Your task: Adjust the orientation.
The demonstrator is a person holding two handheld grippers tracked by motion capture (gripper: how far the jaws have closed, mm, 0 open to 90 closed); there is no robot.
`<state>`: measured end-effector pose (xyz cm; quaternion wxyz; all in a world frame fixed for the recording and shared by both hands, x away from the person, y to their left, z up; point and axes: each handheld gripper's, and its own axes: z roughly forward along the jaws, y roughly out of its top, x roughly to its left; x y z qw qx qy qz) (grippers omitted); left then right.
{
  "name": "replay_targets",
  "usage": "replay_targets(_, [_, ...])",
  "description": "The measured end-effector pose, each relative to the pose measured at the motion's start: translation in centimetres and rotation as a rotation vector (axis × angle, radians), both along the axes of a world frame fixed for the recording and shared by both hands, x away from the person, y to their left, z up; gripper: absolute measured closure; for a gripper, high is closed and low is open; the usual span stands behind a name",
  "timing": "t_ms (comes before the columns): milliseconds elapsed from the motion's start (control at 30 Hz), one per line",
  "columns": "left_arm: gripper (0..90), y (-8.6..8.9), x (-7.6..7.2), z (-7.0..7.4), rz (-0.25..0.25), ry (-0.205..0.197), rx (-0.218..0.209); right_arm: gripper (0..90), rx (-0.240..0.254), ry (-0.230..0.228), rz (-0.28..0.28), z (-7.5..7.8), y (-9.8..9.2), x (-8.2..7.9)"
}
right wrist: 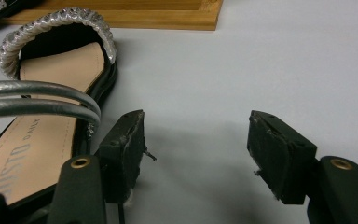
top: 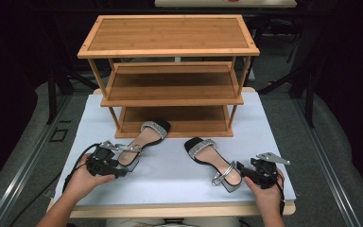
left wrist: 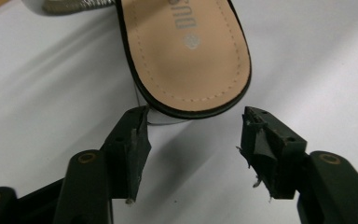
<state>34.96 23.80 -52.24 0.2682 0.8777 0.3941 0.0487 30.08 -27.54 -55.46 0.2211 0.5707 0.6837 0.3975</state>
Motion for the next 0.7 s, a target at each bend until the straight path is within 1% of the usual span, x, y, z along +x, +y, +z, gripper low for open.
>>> replay_targets(33, [45.1,0.0,0.0,0.0,0.0,0.0,0.0,36.1,0.0,0.0,0.0,0.0,0.0,0.0])
replay_targets(67, [45.3,-0.4,-0.3,0.0,-0.007,-0.002,-0.035,36.1,-0.004,0.012,0.0,0.0,0.0,0.0])
replay_targets(100, [45.3,-0.4,-0.3,0.0,-0.007,-0.002,-0.035,36.1,-0.004,0.012,0.0,0.0,0.0,0.0])
replay_targets(133, [45.1,-1.1,-0.7,0.0,-0.026,-0.012,-0.05,36.1,-0.003,0.013,0.005,0.0,0.0,0.0])
replay_targets(167, [44.0,-1.1,-0.7,0.0,-0.026,-0.012,-0.05,36.1,-0.003,0.013,0.005,0.0,0.0,0.0])
replay_targets(200, [44.0,-1.6,-0.8,-0.2,-0.031,-0.018,-0.055,36.0,-0.003,0.013,0.005,0.0,0.0,0.0])
replay_targets(233, [37.9,-2.4,-0.9,-0.5,-0.044,-0.043,-0.048,36.0,-0.009,0.012,0.004,0.0,0.1,0.0])
replay_targets(267, [36.3,-2.8,-0.9,-0.7,-0.042,-0.058,-0.046,36.1,-0.01,0.011,0.004,0.0,0.1,0.0])
replay_targets(300, [35.6,-2.8,-0.9,-0.7,-0.042,-0.058,-0.046,36.1,-0.011,0.011,0.002,0.0,0.1,0.0])
replay_targets(333, [34.9,-3.4,-0.8,-1.2,-0.043,-0.074,-0.062,36.1,-0.011,0.011,0.001,0.0,0.1,0.0])
replay_targets(367, [33.1,-3.4,-0.8,-1.2,-0.043,-0.074,-0.062,36.1,-0.011,0.011,0.001,0.0,0.1,0.0])
replay_targets(400, [31.3,-4.0,-0.6,-1.6,-0.042,-0.077,-0.066,36.0,-0.001,0.014,0.009,0.0,0.0,0.0])
replay_targets(467, [29.5,-4.6,-0.4,-1.9,-0.044,-0.085,-0.059,36.1,-0.004,0.016,-0.001,0.0,0.0,0.0])
replay_targets(500, [29.5,-4.6,-0.4,-1.9,-0.044,-0.085,-0.059,36.1,-0.004,0.016,-0.001,0.0,0.0,0.0])
replay_targets(533, [29.5,-4.8,-0.4,-1.9,-0.044,-0.092,-0.054,36.1,0.003,0.012,-0.002,-0.1,-0.1,0.1])
replay_targets(567, [29.6,-5.0,-0.3,-2.0,-0.044,-0.097,-0.059,36.0,0.007,0.014,0.001,-0.1,-0.1,0.1])
replay_targets(600, [29.3,-5.4,-0.2,-2.1,-0.046,-0.115,-0.054,36.1,0.006,0.013,0.001,-0.1,-0.1,0.1])
replay_targets(667, [29.0,-5.7,-0.1,-2.1,-0.048,-0.122,-0.051,36.1,0.007,0.012,0.002,-0.1,-0.1,0.1])
replay_targets(700, [29.4,-6.4,-0.2,-1.9,-0.071,-0.146,-0.027,36.1,0.004,0.017,0.004,0.0,-0.1,0.0])
